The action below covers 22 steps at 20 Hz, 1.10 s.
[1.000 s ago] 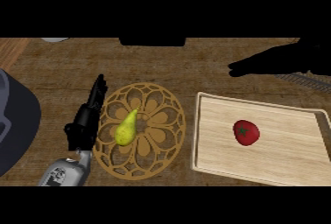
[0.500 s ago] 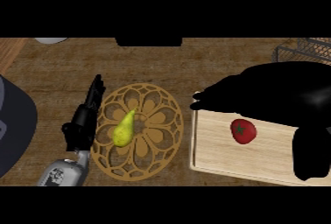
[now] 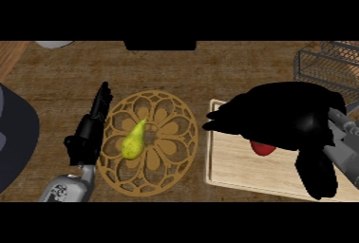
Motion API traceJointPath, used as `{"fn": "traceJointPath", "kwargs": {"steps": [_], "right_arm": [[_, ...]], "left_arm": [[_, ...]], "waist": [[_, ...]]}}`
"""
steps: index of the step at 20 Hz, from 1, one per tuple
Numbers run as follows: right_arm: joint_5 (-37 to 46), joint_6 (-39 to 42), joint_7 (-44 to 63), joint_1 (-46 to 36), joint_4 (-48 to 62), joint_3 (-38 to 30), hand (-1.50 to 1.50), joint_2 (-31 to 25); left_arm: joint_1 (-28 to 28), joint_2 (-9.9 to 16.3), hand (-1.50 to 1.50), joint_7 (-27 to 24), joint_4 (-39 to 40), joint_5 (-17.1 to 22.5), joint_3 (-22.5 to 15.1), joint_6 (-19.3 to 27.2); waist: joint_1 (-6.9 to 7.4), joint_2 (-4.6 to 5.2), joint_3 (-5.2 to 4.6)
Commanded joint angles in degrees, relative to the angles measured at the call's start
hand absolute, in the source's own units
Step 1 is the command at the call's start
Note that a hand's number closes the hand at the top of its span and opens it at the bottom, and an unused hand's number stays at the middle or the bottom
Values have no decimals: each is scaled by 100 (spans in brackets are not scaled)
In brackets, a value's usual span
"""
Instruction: Pick the tomato from the tray and place it in the tiered basket
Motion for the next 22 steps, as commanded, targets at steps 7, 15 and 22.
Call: {"fn": "traceJointPath", "kwargs": {"steps": [7,15,22], "right_arm": [[408,619,336,179,-427,20,-150,-335],[1796,1245,-426,658,-331,-158,-150,6],[2688,1475,-1284,587,-525,-141,-150,343]], "left_arm": [[-86,71,0,260,-225,-8,212,-144],[43,-243,0,279,-247,-225,-8,-54],[-43,-265,0,343,-235,-259,50,-162]], "waist": [[-22,2,4],[63,43,13],[108,52,13]]}}
